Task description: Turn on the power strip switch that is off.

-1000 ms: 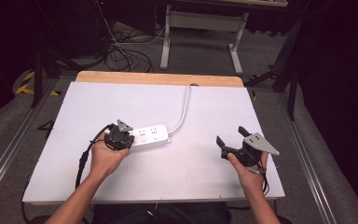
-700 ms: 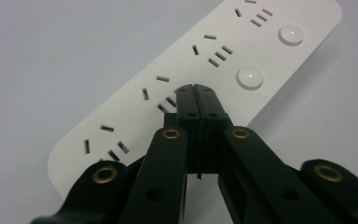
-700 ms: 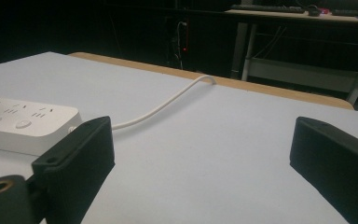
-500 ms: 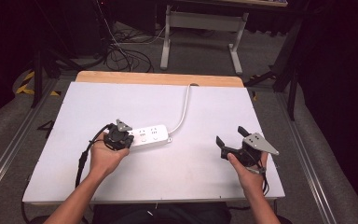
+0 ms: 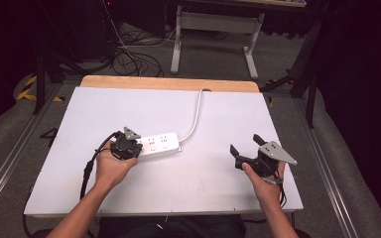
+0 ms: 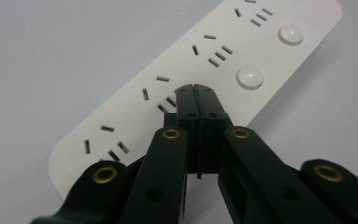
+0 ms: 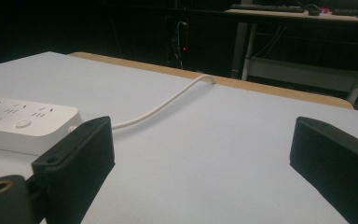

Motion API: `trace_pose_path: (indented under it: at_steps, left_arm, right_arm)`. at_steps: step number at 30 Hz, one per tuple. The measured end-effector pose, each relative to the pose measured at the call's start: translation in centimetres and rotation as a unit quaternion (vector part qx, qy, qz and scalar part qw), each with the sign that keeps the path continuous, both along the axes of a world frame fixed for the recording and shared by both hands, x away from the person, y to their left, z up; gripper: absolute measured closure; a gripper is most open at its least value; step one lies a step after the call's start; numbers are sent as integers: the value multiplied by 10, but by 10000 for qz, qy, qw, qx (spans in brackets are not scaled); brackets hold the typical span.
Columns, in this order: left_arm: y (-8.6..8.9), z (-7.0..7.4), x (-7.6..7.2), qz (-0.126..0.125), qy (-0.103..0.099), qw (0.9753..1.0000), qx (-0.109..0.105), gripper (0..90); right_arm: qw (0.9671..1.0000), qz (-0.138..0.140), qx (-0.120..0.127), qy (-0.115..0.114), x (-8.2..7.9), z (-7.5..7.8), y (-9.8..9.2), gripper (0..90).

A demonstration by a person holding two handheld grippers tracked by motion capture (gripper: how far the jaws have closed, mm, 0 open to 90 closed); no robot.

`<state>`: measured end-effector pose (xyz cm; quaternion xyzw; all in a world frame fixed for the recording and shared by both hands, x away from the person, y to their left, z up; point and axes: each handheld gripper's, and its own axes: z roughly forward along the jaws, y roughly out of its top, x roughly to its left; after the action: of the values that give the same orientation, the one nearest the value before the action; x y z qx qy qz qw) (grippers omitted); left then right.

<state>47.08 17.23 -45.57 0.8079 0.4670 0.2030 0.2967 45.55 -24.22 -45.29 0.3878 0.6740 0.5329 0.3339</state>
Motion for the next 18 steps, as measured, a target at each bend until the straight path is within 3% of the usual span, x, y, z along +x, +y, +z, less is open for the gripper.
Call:
trace_pose_path:
  at_steps: [18]
  left_arm:
    - [0,0,0,-19,-28,10000,13,900]
  right_arm:
    - [10000,0,5,-4,-1,0,0,68]
